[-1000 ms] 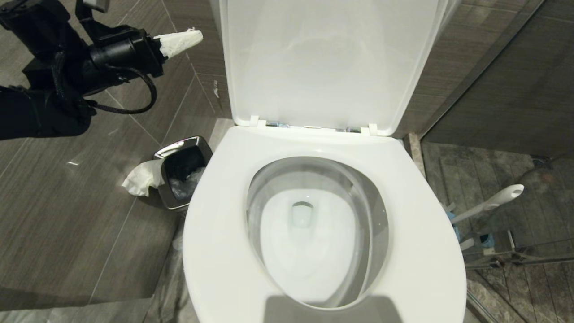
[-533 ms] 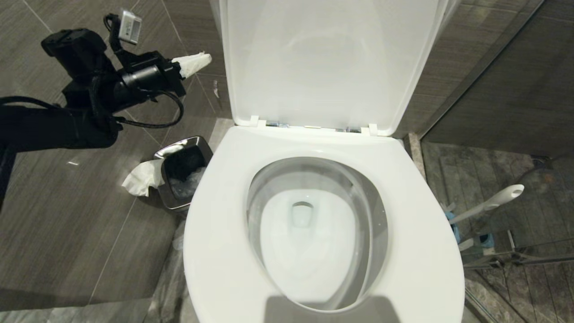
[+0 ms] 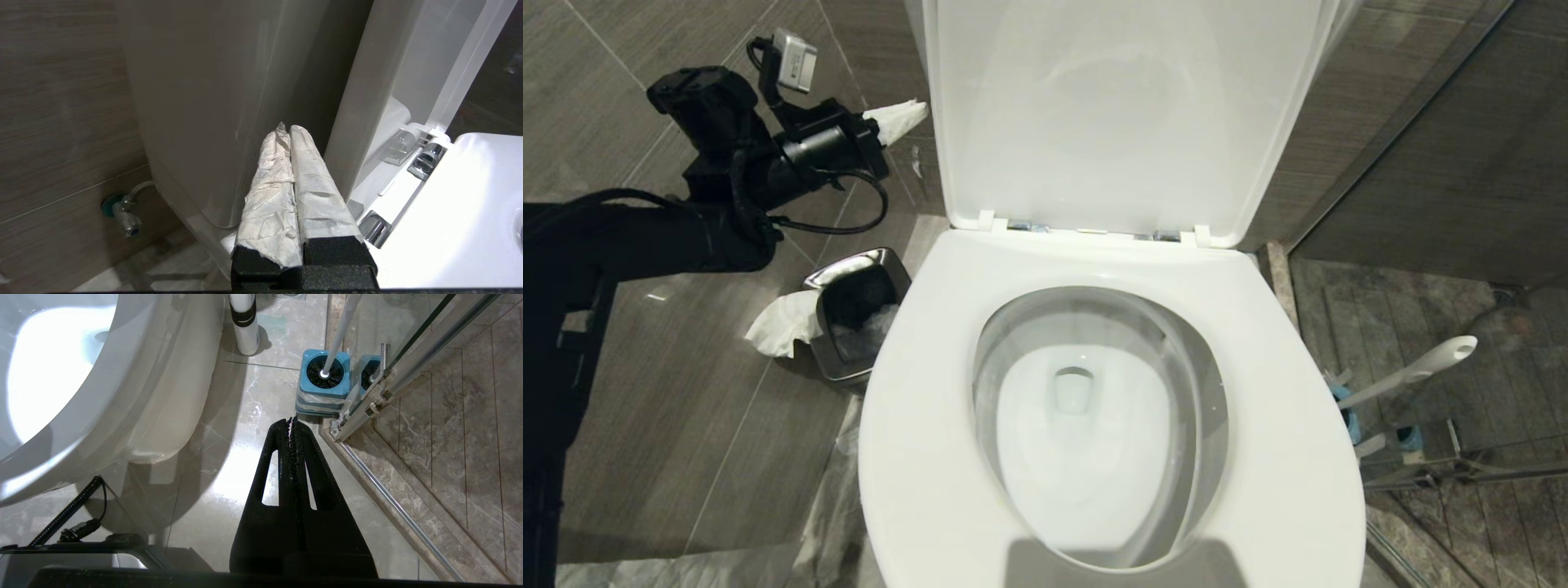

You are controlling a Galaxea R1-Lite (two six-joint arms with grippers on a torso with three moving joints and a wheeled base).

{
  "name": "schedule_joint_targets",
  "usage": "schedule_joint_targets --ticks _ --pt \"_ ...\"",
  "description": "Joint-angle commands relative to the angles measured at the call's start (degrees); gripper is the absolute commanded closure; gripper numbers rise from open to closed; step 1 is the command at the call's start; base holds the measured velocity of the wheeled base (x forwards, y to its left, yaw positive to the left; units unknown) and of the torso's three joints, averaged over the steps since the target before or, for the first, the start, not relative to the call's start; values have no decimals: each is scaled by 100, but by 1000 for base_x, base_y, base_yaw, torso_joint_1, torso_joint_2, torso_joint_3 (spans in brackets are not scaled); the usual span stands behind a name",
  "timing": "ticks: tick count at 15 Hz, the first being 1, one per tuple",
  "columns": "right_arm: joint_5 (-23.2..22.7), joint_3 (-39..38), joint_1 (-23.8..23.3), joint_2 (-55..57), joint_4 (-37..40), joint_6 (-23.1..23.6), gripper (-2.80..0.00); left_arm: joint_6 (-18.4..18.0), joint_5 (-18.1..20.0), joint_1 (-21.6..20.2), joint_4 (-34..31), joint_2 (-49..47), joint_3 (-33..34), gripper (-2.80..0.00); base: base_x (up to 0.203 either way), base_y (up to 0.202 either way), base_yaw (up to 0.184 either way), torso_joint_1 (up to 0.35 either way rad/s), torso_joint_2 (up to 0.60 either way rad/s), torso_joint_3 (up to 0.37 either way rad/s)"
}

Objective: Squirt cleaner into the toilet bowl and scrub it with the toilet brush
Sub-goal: Close the toilet lid

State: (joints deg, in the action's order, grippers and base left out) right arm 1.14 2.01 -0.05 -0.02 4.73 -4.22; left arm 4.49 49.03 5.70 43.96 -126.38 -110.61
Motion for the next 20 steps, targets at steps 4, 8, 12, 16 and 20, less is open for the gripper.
schedule_joint_targets --ticks 4,8,12,16,20 --pt "1 1 4 2 2 0 0 8 -6 212 25 -80 -31 0 0 0 0 0 0 0" --pt "1 1 5 2 2 0 0 61 44 248 25 -27 -23 0 0 0 0 0 0 0" --pt "1 1 -4 2 2 0 0 440 285 191 16 362 219 0 0 0 0 0 0 0" --pt "1 1 4 2 2 0 0 1036 1032 38 -24 1226 1340 0 0 0 0 0 0 0" --pt "1 1 5 2 2 0 0 1906 2571 -236 -36 1974 2310 0 0 0 0 0 0 0"
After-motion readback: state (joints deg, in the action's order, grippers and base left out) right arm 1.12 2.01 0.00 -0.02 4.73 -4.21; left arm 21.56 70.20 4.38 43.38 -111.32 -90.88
